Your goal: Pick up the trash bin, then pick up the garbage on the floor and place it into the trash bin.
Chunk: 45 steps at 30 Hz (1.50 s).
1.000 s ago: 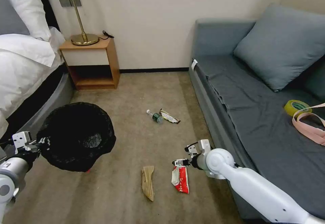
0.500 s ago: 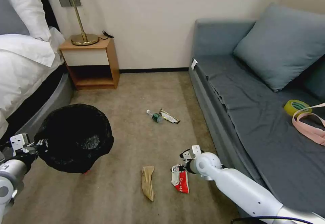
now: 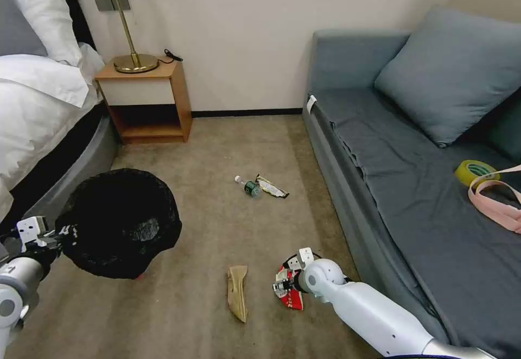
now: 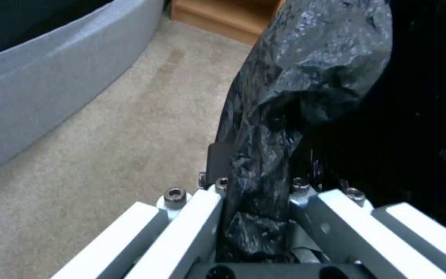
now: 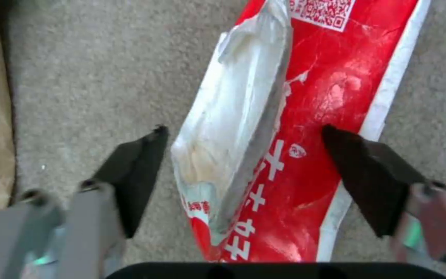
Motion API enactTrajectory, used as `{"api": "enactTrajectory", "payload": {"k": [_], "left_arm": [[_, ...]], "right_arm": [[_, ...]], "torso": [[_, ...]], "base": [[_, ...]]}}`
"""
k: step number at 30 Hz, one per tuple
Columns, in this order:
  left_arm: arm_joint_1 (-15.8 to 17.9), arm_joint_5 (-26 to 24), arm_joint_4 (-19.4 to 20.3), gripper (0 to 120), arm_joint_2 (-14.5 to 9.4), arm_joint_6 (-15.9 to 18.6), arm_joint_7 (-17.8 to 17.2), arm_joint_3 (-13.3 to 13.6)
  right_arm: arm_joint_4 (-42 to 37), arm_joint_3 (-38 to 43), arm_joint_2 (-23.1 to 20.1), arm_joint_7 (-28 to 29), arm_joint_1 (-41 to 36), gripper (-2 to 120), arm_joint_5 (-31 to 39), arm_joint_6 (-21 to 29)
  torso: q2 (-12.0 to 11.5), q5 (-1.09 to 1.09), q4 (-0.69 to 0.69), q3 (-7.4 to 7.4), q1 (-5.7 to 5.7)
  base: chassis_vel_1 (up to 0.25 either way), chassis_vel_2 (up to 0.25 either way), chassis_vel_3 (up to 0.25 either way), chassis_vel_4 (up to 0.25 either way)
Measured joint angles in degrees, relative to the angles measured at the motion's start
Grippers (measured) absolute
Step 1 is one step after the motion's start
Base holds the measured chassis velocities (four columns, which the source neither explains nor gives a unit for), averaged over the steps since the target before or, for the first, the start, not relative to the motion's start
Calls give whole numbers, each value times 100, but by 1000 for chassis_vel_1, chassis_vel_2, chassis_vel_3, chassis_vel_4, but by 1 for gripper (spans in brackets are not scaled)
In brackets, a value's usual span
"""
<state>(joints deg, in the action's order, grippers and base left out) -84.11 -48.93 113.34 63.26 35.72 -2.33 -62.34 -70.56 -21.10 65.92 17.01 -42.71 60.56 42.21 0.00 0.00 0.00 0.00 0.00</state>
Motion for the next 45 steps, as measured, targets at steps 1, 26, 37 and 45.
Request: {"api": "enactTrajectory", "payload": {"k": [1, 26, 37, 45], "left_arm": [[2, 8, -2, 2, 0, 0, 0, 16], [18, 148, -143, 2, 180, -41, -19, 376], [45, 185, -229, 2, 230, -59, 4, 640], [41, 191, -245, 2, 182, -63, 9, 793]], "right_arm": [[18, 5, 7, -31, -11, 70, -33, -2], [-883, 930, -617, -67, -339, 0, -112, -327], [-3243, 1393, -1215, 54, 591, 0, 773, -1836], [-4127, 711, -890, -120, 1462, 0, 1089, -2622]], "torso": [[0, 0, 0, 0, 0], [0, 2, 0, 0, 0], [1, -1, 0, 0, 0], [0, 0, 0, 0, 0]], "base": [[0, 0, 0, 0], [0, 0, 0, 0], [0, 0, 0, 0], [0, 0, 0, 0]]}}
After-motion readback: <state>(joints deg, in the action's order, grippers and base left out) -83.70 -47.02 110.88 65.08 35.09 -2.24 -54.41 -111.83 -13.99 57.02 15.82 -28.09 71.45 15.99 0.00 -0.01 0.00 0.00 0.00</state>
